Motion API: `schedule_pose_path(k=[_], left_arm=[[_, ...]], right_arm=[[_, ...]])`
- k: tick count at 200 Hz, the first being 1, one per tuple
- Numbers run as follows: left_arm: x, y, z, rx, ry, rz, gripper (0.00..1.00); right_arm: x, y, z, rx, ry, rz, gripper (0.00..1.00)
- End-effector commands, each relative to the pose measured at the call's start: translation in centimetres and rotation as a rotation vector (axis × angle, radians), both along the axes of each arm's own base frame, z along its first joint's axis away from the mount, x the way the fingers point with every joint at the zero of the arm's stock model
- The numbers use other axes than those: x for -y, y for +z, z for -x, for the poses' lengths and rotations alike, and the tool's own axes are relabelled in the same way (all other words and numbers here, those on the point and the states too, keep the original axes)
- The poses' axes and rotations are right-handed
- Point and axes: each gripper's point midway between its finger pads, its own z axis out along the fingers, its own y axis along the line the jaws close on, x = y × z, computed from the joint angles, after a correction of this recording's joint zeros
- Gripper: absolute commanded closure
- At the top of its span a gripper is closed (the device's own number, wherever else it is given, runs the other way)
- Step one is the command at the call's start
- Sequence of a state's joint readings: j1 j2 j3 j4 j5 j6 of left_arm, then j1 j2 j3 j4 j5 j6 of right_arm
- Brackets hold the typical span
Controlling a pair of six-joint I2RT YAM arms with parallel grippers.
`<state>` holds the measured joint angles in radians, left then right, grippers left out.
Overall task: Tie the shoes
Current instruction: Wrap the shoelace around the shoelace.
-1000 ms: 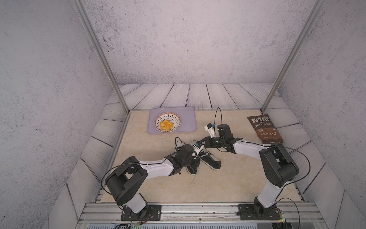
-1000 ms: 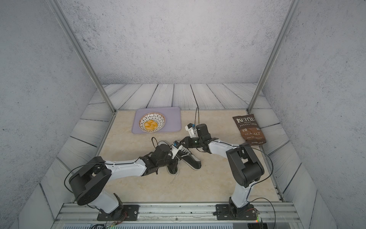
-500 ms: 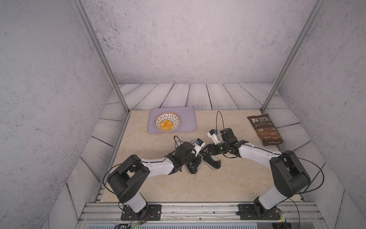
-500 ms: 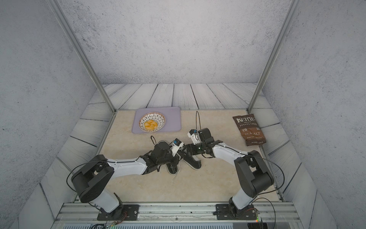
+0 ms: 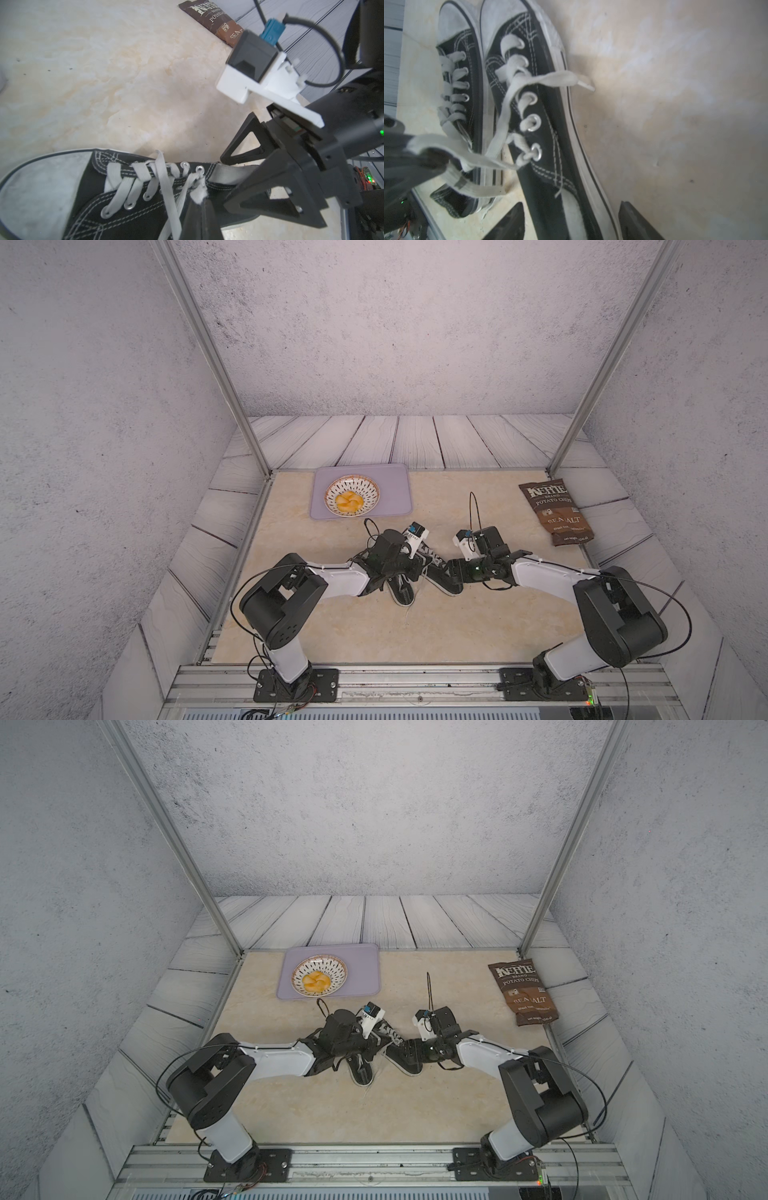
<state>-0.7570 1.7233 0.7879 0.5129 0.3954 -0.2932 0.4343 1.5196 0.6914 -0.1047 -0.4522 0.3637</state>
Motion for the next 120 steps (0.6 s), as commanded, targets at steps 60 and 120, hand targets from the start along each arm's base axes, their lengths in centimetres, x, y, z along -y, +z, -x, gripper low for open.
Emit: schedule_pose_path(k=[60, 120], left_arm=[[1.0, -0.5, -0.5, -0.037, -0.066, 0.043, 1.0], [1.3, 0.3, 0.7, 0.01, -0.215, 0.112, 1.0]], right_arm=[[-1.0, 3.8, 1.1, 0.058, 0.017, -0.134, 0.3], [-2.6, 8.1, -1.4, 0.095, 0.023, -0.3, 0.39]])
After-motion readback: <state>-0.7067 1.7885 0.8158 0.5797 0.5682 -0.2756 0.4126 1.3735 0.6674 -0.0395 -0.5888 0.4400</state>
